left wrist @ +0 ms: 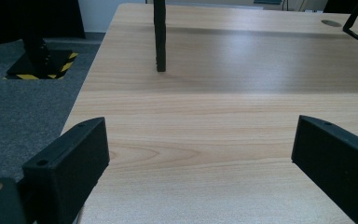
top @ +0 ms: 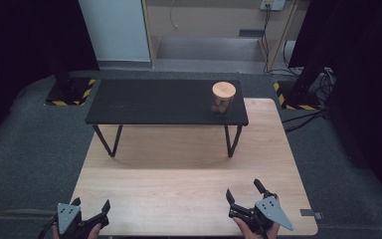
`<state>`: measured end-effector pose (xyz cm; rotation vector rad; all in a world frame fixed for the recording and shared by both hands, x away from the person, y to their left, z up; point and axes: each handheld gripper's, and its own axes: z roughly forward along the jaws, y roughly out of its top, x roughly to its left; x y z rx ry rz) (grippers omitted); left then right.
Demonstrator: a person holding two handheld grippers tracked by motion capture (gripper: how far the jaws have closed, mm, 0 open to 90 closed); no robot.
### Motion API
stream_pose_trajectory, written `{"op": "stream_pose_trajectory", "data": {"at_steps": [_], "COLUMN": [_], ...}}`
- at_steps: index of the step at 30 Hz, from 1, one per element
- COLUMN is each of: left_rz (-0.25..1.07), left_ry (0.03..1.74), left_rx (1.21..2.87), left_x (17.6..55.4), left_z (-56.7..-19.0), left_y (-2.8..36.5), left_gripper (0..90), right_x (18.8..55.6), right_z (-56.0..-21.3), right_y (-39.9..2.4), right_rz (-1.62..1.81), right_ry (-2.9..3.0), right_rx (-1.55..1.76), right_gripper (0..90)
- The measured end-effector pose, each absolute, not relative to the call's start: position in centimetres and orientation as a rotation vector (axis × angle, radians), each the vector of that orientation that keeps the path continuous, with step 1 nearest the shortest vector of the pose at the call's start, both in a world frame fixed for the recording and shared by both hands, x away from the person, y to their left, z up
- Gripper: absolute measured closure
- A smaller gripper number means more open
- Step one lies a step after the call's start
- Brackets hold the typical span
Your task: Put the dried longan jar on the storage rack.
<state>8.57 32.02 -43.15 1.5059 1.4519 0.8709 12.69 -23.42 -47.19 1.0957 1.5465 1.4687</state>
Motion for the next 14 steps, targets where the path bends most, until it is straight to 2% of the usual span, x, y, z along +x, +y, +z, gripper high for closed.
{"op": "stream_pose_trajectory", "data": {"at_steps": [14], "left_rz": [0.875], "left_ry": [1.439], "left_rx": [1.493], "left_x": [8.24], "left_z": [-42.85], "left_y": [31.95], "left_gripper": [2.7], "right_x": [12.64], "right_z": [-47.00], "right_y": [-23.46], "right_rz": [1.480], "right_ry": [1.541], "right_rx": [1.100], "right_gripper": [2.8]}}
